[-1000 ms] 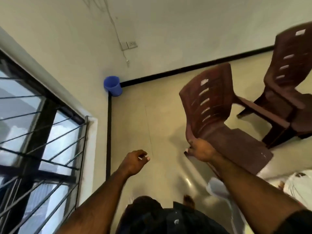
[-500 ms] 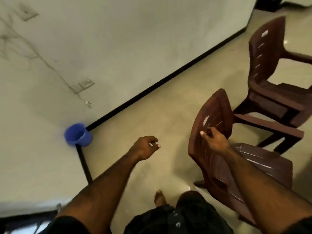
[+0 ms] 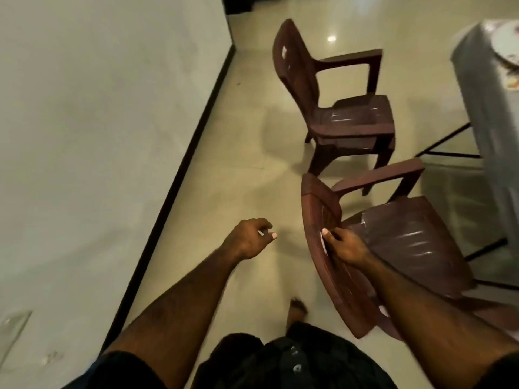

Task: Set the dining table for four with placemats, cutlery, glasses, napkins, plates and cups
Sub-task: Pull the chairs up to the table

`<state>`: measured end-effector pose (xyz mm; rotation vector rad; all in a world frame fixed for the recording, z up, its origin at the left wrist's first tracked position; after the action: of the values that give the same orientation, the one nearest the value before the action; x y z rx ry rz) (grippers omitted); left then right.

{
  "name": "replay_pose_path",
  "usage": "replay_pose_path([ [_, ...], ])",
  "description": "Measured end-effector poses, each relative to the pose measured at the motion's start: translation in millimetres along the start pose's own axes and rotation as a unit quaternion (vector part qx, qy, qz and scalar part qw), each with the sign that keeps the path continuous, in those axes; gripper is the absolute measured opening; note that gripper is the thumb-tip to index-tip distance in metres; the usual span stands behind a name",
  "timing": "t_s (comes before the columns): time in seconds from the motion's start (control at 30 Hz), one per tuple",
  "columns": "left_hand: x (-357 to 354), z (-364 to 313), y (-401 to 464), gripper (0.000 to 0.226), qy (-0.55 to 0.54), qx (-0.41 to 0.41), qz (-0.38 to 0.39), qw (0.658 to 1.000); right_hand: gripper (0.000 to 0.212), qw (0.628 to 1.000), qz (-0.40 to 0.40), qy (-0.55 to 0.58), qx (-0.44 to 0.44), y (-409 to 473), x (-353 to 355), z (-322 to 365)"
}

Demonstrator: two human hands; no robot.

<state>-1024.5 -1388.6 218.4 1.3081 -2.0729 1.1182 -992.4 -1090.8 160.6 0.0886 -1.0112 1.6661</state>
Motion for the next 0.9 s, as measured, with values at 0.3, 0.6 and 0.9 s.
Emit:
replay_pose_path([
  [0.3,35,-60,116,0.042,0.016,-0.181,0.068,0.981,0.048,0.966,0.008,0.168,-0.197,-53,-9,13],
  [0.6,44,-79,147,0.078,0.323,-0.499,0.041,0.803,0.07,0.923,-0.16,0.118,-0.33,-131,-50,63],
  [0.9,20,-102,166,0.06,0.45,-0.649,0.193,0.582,0.077,0.908,-0.248,-0.072,-0.331,-145,-88,57],
])
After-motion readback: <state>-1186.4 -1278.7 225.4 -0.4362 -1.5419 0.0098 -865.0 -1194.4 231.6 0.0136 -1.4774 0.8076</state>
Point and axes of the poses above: each hand's wrist, its own y-axis towards the middle knuckle, its own x-axis out of the back of the hand, z = x × y, the point moved 2 cm from there along y, towards the middle knuckle, and after that the axes turned 4 degrees about -x, right-handed, at the moved point
